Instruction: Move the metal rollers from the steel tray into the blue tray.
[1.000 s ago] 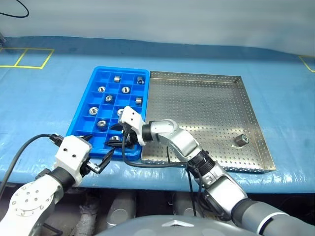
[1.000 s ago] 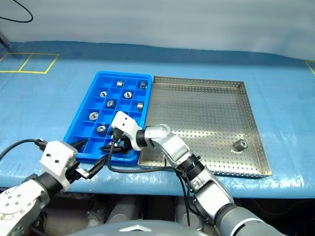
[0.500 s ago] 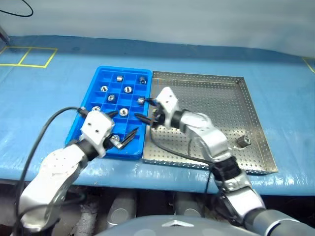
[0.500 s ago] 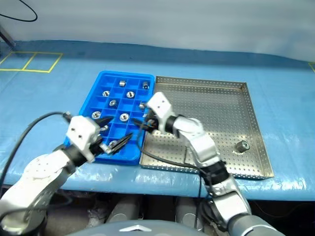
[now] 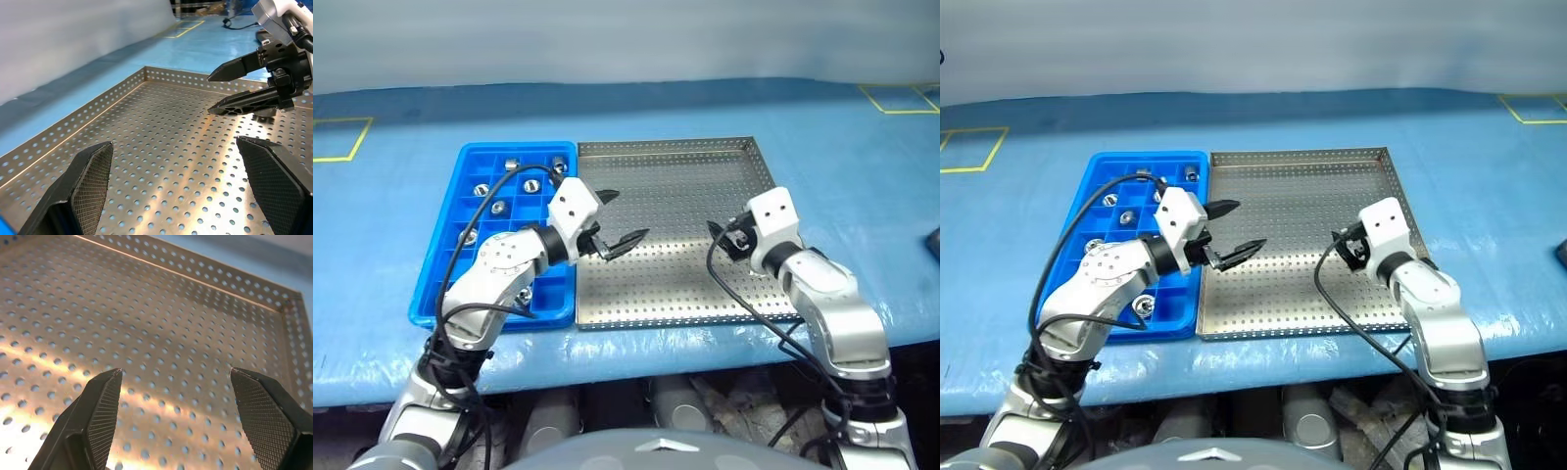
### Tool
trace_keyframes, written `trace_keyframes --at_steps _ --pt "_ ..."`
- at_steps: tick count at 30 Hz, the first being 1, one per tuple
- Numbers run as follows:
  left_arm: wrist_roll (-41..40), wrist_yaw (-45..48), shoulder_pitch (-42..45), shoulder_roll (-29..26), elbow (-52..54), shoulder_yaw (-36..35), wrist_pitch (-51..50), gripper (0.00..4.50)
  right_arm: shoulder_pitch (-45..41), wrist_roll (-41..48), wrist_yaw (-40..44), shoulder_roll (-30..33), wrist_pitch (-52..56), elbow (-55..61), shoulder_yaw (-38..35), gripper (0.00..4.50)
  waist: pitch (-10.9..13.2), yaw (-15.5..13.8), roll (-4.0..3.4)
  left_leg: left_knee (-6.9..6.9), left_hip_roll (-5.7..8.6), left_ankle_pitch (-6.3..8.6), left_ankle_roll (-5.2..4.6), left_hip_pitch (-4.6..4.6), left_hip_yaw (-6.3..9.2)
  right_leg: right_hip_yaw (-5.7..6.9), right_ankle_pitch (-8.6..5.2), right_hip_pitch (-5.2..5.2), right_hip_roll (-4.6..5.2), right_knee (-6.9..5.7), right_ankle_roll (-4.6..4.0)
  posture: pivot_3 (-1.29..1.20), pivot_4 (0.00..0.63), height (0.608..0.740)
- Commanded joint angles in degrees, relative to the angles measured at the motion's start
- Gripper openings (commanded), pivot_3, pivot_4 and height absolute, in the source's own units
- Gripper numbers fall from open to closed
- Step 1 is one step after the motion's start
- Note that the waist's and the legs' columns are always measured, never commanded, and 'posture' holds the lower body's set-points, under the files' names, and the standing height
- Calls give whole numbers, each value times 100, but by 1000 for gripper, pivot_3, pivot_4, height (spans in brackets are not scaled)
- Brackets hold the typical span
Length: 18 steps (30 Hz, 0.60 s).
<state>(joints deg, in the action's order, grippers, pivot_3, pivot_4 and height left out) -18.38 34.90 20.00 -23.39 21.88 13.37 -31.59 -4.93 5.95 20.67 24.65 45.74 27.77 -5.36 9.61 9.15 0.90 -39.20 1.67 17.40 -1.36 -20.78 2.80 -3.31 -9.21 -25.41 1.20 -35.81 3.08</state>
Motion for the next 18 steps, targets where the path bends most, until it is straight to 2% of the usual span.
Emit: trace_keyframes --at_steps 1,9,18 --pt "65 145 116 80 -8 109 223 4410 273 85 -117 -1 150 378 -304 3699 0 123 0 -1 1 2 -4 2 -5 -9 0 0 0 0 5 -323 150 740" --pt "110 255 50 111 7 169 252 4410 405 245 -317 -186 176 78 -625 3699 0 533 1 -11 3 9 -29 13 -69 -74 15 4 -3 0 45 -314 150 740" --pt "176 242 -58 80 72 114 238 4410 150 538 -427 -494 108 -293 -789 3699 1 648 1 -8 2 10 -32 13 -81 -89 18 1 -8 0 50 -286 150 740"
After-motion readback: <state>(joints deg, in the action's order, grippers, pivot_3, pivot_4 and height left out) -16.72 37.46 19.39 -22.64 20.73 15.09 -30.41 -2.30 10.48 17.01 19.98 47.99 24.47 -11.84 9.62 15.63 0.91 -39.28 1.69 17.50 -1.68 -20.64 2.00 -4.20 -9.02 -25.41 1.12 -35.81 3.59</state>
